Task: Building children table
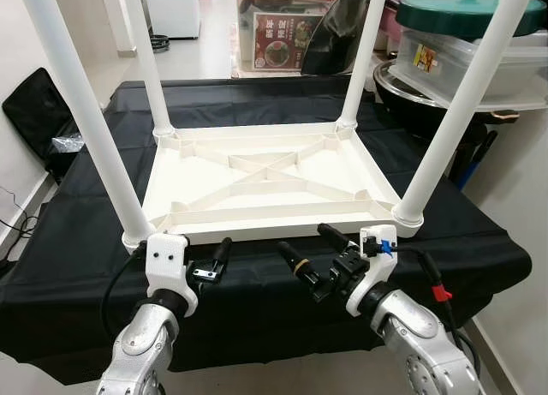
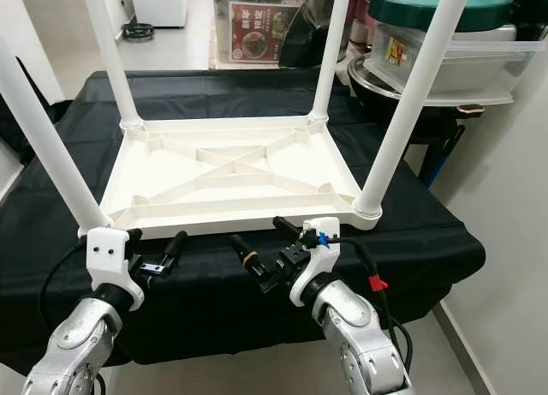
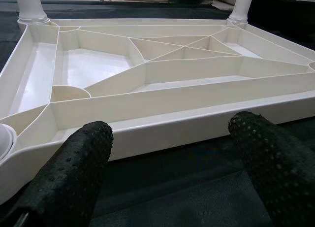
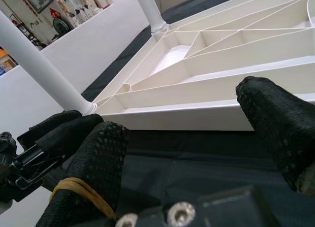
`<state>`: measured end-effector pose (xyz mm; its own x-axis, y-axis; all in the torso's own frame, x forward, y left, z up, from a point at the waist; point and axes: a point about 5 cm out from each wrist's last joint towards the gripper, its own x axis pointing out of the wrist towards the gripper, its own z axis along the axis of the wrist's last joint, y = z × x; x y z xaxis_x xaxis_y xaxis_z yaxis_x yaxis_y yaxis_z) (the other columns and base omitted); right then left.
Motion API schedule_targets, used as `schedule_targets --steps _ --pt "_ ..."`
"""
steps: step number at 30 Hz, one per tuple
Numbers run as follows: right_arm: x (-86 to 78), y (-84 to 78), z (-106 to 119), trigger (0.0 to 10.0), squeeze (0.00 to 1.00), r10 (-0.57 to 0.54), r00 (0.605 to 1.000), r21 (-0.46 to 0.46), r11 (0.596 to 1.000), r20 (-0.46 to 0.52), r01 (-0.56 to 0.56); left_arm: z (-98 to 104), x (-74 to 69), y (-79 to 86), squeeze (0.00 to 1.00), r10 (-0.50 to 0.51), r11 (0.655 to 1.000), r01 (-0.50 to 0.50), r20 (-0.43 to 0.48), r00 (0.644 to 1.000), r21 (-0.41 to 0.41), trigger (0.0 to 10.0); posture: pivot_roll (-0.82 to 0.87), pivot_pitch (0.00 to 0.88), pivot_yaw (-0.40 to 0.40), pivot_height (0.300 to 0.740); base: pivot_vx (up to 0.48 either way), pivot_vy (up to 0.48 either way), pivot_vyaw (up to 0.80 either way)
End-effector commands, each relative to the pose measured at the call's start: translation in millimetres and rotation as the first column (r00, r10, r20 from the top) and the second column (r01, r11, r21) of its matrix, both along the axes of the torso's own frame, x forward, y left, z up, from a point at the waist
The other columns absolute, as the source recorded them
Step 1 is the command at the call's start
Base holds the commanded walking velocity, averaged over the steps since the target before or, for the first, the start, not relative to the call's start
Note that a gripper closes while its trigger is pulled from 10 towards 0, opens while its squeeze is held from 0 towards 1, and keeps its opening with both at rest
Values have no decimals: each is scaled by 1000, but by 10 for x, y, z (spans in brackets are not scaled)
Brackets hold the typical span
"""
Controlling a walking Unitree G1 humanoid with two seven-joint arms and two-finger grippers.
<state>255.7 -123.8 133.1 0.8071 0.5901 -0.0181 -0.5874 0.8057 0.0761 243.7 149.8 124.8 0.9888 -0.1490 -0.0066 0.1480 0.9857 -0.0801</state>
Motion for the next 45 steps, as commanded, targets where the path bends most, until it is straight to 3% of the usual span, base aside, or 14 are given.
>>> schedule_targets --steps 1,27,34,36,37,39,40,41,43,44,45 --pt "8 -2 -53 10000 0 0 1000 -17 1000 -28 -1 -51 -1 5 0 -2 1000 2 -28 1000 8 10000 7 64 -33 740 0 0 0" --pt "12 22 -66 10000 0 20 999 -33 999 -31 -21 -57 27 13 0 5 1000 -5 -30 1000 8 10000 12 54 -30 740 0 0 0" --pt "41 1 -40 10000 0 7 1000 -59 998 -14 -8 98 139 214 0 143 980 -142 -7 990 -140 10000 6 54 -40 740 0 0 0" --pt "168 -152 14 10000 0 -75 995 -211 973 72 89 408 274 482 0 251 947 -227 85 964 -226 10000 3 52 -49 740 0 0 0" --pt "289 -311 89 10000 0 -169 981 -201 962 91 184 650 343 623 0 284 938 -239 165 944 -251 10000 7 53 -52 740 0 0 0" --pt "289 -311 89 10000 0 -169 981 -201 962 91 184 650 343 623 0 284 938 -239 165 944 -251 10000 7 53 -52 740 0 0 0" --pt "499 -645 262 10000 0 -353 932 -65 931 77 358 1011 425 752 0 256 953 -189 299 919 -237 10000 6 49 -47 740 0 0 0" --pt "499 -645 262 10000 0 -353 932 -65 931 77 358 1011 425 752 0 256 953 -189 299 919 -237 10000 6 49 -47 740 0 0 0" --pt "591 -854 358 10000 0 -460 888 78 886 22 457 1150 456 749 0 191 974 -131 358 914 -184 10000 -2 49 -43 740 0 0 0" --pt "593 -950 357 10000 0 -513 858 165 843 -32 511 1140 459 709 0 163 981 -113 359 919 -158 10000 -4 50 -41 740 0 0 0" --pt "593 -950 357 10000 0 -513 858 165 843 -32 511 1140 459 709 0 163 981 -113 359 919 -158 10000 -4 50 -41 740 0 0 0"
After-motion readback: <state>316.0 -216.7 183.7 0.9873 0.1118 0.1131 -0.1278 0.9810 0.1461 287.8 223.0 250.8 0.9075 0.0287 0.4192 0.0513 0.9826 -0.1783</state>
